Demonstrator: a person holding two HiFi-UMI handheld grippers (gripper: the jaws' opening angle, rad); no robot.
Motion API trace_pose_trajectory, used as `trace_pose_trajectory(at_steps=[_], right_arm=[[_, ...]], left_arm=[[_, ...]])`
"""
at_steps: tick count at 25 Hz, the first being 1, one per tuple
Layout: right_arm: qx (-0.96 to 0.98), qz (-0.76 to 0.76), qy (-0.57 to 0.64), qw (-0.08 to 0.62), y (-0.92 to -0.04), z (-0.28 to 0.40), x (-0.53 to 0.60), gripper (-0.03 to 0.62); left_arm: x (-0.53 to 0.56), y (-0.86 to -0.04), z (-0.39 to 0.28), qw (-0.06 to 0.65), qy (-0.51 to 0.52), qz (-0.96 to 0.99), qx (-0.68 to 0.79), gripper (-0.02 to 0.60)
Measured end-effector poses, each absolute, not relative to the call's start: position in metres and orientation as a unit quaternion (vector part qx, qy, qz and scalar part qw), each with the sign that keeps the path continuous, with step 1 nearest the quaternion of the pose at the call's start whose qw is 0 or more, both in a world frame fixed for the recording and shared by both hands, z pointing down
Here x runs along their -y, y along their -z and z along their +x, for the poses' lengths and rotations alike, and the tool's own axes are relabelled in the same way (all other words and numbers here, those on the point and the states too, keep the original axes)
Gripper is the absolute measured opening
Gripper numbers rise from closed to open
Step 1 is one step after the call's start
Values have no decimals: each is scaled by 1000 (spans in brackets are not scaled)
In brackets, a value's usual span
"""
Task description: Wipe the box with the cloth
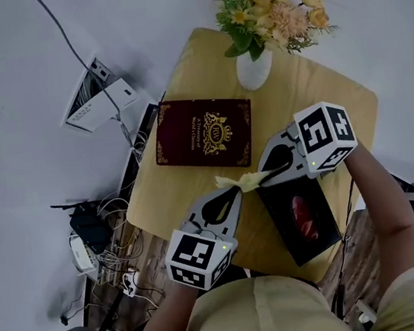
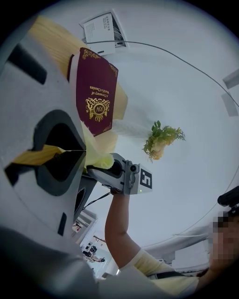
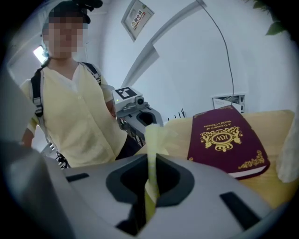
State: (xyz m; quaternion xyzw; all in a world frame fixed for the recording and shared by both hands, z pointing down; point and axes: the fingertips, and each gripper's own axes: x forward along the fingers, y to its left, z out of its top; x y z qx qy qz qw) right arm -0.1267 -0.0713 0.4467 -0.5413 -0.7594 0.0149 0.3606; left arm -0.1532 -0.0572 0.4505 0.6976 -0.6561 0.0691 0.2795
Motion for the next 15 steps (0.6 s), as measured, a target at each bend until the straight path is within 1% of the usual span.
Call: trace_pose_trajectory(at_steps=[6, 15], right_arm=[[712, -578, -9, 400, -459, -116, 69, 37], [710, -580, -37, 397, -455, -108, 79, 37]], left_arm=[[65, -454, -145, 279, -82, 704, 648, 21], [76, -459, -139, 285, -88, 710, 638, 21]])
